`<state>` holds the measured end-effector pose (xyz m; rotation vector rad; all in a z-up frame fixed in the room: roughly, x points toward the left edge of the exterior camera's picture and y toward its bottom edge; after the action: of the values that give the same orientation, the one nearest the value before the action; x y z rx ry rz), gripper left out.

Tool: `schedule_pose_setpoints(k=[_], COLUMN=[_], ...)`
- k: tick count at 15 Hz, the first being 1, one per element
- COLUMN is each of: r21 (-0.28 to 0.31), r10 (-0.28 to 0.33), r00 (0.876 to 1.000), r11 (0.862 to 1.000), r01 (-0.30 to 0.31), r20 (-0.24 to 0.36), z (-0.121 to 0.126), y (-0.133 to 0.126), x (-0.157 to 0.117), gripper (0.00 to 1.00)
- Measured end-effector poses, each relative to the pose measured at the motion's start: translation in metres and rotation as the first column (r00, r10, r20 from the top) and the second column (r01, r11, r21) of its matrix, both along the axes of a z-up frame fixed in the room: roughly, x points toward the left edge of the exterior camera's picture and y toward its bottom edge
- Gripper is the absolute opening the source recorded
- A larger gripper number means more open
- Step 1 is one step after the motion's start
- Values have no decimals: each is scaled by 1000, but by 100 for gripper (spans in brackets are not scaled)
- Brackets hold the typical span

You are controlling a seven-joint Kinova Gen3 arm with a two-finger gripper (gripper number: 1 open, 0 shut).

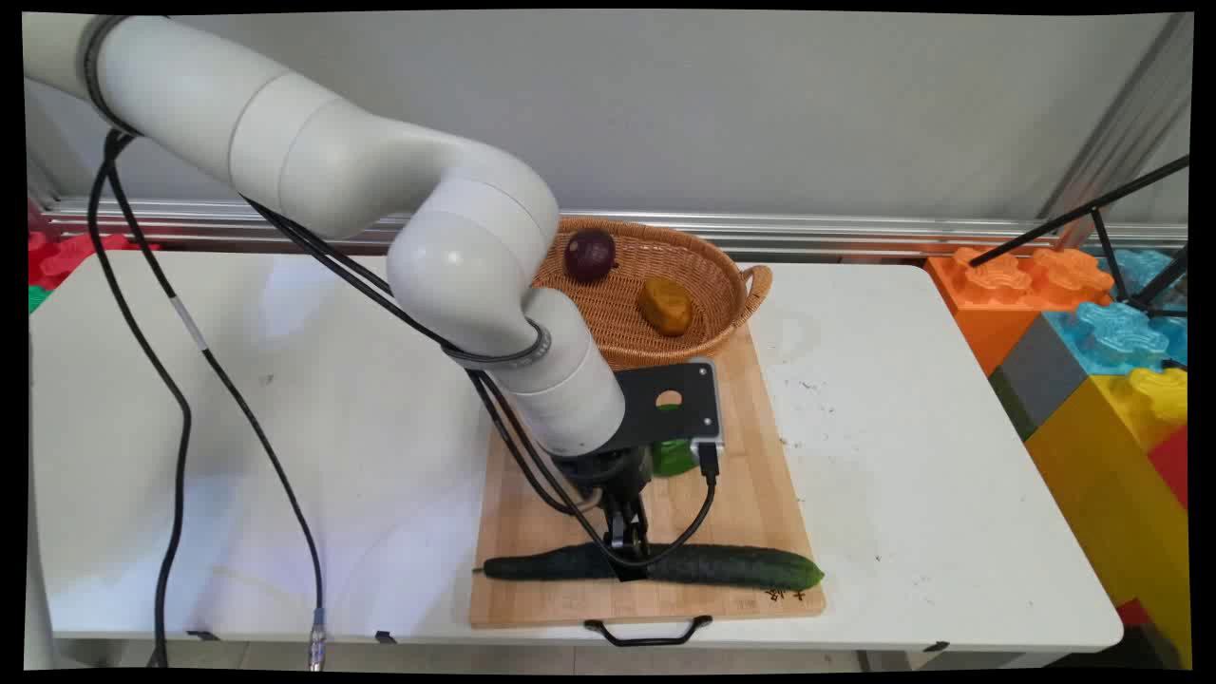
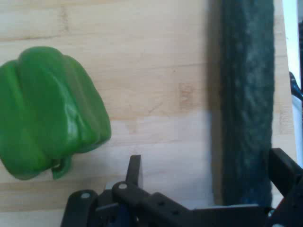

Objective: Pick up the potato from the vegetable basket

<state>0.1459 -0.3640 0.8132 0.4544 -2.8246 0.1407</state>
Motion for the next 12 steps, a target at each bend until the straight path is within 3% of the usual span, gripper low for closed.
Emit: schedule_pose_setpoints(k=[12], r21=[-32], r10=[1], r00=[1000], r11=[999], r01=[-1], r20=[8], z=[27], y=[2], x=[15], gripper=[100])
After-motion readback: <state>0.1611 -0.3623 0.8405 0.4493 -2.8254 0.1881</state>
